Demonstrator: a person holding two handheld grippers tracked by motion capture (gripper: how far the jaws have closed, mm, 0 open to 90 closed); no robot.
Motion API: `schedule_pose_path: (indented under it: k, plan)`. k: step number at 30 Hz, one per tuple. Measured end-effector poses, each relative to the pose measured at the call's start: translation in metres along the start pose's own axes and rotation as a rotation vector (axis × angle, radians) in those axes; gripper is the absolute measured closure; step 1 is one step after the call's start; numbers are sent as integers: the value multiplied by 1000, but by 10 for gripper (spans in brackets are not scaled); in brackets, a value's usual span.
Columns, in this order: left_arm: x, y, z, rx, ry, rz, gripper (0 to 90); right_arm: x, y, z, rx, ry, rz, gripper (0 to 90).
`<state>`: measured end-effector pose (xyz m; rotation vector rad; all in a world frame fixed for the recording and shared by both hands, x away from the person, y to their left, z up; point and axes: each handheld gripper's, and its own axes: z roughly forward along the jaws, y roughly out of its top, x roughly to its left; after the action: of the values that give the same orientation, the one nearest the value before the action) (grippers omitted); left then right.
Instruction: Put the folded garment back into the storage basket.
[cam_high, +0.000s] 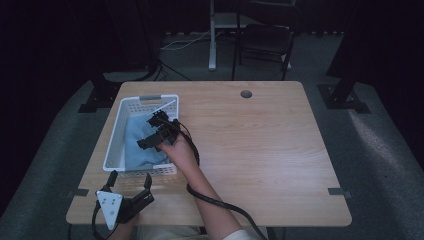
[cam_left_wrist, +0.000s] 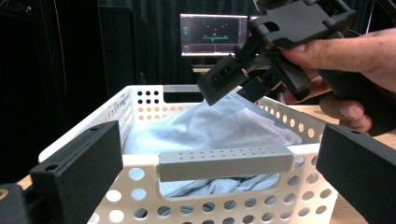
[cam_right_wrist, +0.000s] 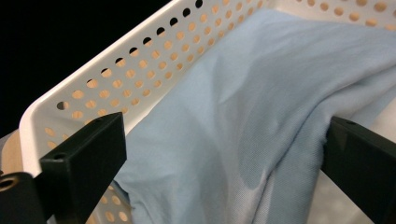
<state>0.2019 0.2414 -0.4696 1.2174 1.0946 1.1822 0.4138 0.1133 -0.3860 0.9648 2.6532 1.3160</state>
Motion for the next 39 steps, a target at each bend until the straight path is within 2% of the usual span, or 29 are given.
schedule_pose_path:
  k: [3,6,10,13,19,26,27,29,30,32,33,35,37,39]
  plan:
    - [0,0,0,0,0,1,18,-3,-6,0,-26,5,0,0]
    - [0,0,0,-1,0,0,18,-4,-10,-4,-55,17,-32,1]
    - [0,0,0,0,0,1,18,-2,-12,-16,-154,47,-72,5]
    - [0,0,0,0,2,1,18,0,-12,-22,-190,68,-96,21]
    - [0,0,0,0,2,1,18,0,-16,-25,-219,74,-88,12]
    - [0,0,0,0,1,0,18,-1,-24,-23,-238,90,-120,1]
    - [0,0,0,-1,1,1,18,-1,-26,-22,-245,78,-128,0]
    - [0,0,0,-1,1,0,18,-1,-28,-21,-252,91,-131,0]
    - [0,0,0,-1,1,0,18,-1,-28,-21,-257,84,-129,0]
    - [0,0,0,-2,1,-1,18,-1,-29,-21,-263,105,-122,1]
    - [0,0,0,-2,1,-1,18,-2,-30,-21,-267,88,-115,1]
    - [0,0,0,-2,1,-2,18,-3,-30,-21,-278,117,-110,1]
    - [0,0,0,-2,0,-1,18,-3,-31,-21,-281,121,-106,1]
    - [0,0,0,-2,0,-1,18,-4,-32,-21,-281,109,-100,1]
